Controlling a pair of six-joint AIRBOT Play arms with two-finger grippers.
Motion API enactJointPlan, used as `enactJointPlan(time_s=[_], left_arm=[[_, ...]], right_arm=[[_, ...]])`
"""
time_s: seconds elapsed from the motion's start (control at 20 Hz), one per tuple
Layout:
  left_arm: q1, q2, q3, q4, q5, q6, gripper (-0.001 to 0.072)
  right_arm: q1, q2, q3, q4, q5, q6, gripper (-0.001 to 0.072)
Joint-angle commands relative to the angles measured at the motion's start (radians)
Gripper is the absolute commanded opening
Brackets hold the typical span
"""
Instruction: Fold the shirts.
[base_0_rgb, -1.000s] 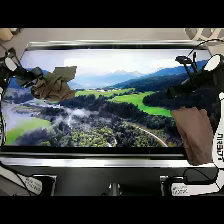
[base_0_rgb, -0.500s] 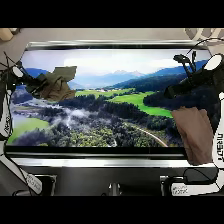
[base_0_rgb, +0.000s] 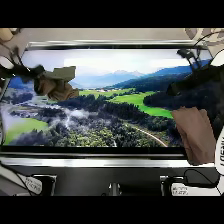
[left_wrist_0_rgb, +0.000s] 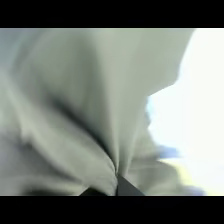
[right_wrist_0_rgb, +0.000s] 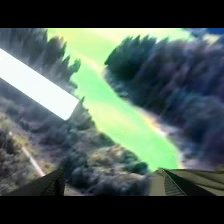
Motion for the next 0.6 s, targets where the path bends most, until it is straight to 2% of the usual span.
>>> enactJointPlan(time_s=[0.0, 0.1, 0.25, 0.4, 0.55], left_arm=[[-0.1, 0.3, 0.0, -0.108, 0.098, 0.188, 0.0025], [-0.208, 0.479, 0.0, -0.108, 0.156, 0.193, 0.0026], [-0.409, 0.638, 0.0, -0.106, 0.272, 0.19, 0.0026], [-0.6, 0.654, -0.002, -0.093, 0.324, 0.19, 0.0026], [-0.742, 0.568, -0.053, -0.093, 0.323, 0.19, 0.0026]], right_arm=[[0.0, 0.119, 0.101, -0.057, -0.069, -0.007, 0.0629], [0.0, 0.229, 0.167, -0.079, -0.14, -0.006, 0.0629], [0.0, 0.401, 0.2, -0.08, -0.257, -0.006, 0.063], [0.0, 0.529, 0.2, -0.082, -0.28, -0.001, 0.063], [0.0, 0.596, 0.2, -0.113, -0.24, -0.001, 0.063]])
